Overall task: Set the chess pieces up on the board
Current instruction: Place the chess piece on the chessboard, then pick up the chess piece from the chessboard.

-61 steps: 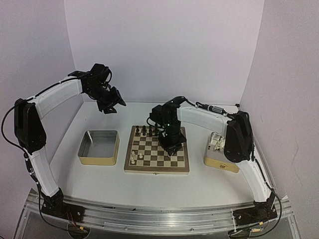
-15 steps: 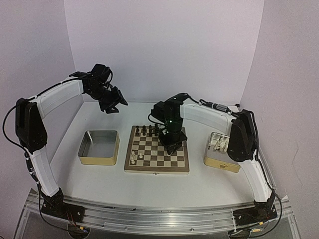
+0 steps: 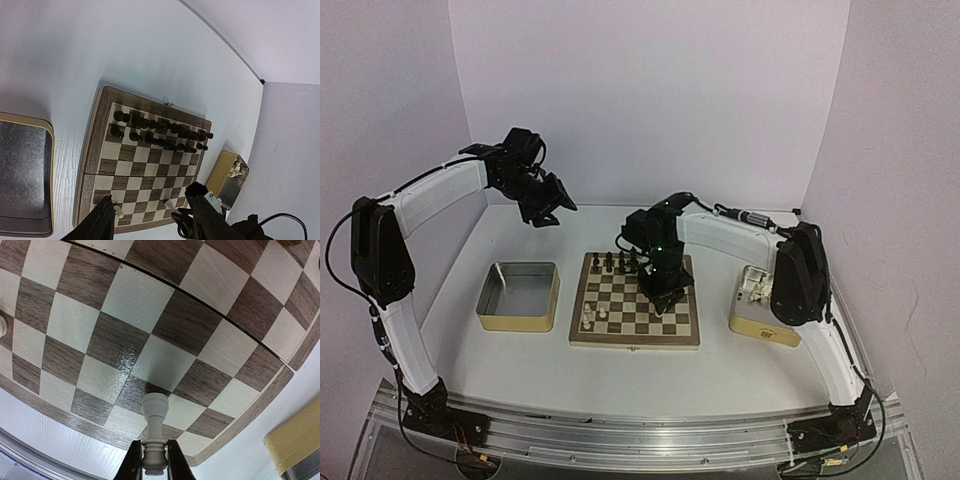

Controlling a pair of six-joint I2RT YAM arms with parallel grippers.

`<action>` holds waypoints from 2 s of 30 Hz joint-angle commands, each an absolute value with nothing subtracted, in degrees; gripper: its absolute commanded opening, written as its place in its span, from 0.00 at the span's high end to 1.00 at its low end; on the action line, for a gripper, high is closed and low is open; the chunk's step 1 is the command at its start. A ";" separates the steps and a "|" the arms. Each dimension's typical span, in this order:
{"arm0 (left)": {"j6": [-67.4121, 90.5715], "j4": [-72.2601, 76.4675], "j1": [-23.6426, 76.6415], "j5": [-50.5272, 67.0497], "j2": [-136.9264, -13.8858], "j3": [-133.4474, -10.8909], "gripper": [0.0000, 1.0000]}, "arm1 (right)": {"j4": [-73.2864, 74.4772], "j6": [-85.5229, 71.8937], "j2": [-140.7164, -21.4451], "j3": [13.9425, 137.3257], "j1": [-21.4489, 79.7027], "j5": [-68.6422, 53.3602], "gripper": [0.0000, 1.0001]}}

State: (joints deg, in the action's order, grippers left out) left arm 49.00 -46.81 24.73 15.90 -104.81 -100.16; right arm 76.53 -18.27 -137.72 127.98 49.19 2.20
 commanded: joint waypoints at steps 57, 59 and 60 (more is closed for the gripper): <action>31.24 -75.59 54.53 9.38 -131.07 -134.44 0.46 | 72.70 -28.50 -101.27 107.73 24.65 5.83 0.28; 31.36 -76.31 55.70 8.80 -132.68 -135.49 0.46 | 72.38 -27.89 -101.10 107.57 23.88 5.76 0.28; 31.62 -75.94 55.95 8.62 -133.10 -135.28 0.46 | 72.29 -27.66 -101.12 107.59 23.75 5.65 0.28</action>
